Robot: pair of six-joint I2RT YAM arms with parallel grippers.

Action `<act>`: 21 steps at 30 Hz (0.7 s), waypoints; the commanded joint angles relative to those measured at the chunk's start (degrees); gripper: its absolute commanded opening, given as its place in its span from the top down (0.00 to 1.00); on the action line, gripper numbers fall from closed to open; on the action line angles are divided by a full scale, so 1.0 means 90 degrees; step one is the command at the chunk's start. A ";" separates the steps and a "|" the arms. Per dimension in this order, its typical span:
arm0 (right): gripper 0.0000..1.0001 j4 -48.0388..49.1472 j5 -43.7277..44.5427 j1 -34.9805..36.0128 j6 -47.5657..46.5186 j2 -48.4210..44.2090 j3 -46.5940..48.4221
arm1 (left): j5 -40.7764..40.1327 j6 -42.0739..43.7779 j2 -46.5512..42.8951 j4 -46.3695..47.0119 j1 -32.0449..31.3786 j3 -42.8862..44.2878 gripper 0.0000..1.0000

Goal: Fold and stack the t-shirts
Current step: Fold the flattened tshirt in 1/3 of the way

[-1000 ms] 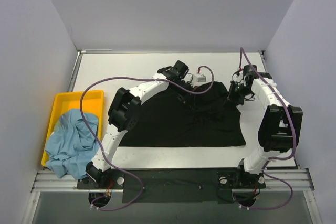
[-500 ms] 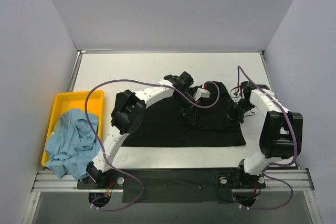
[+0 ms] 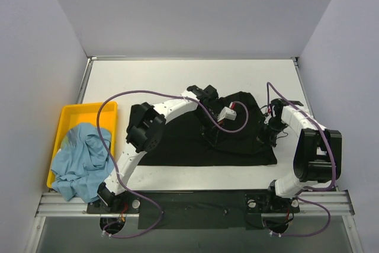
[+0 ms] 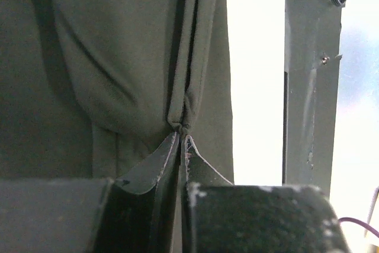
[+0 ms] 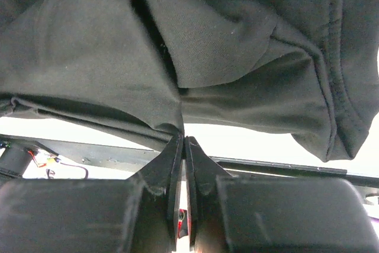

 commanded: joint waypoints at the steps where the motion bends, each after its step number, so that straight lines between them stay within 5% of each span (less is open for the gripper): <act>1: 0.94 -0.0355 0.0208 0.0048 -0.0038 0.0124 -0.0063 | -0.0013 0.0920 -0.0199 -0.0846 -0.0123 0.0587 0.82; 4: 0.82 -0.0481 0.0246 0.0077 -0.0037 -0.0031 -0.0142 | -0.0013 0.1428 -0.0219 -0.1432 -0.0133 0.0851 0.60; 7: 0.73 -0.0716 0.0470 0.0058 -0.0145 -0.0207 -0.0064 | -0.0091 0.2188 -0.0258 -0.2241 -0.0133 0.1173 0.50; 10: 0.71 -0.0892 0.0540 0.0058 -0.0203 -0.0402 0.0112 | -0.0120 0.2514 -0.0248 -0.2586 -0.0123 0.1408 0.49; 16: 0.64 -0.0084 0.0355 0.0097 0.0449 -0.0550 0.0328 | -0.0898 -0.0519 -0.0200 0.0049 -0.0142 0.0979 0.64; 21: 0.64 0.0553 0.0227 0.0292 0.0744 -0.0180 0.0015 | -0.1331 -0.0973 -0.0199 0.0510 -0.0172 0.0667 0.63</act>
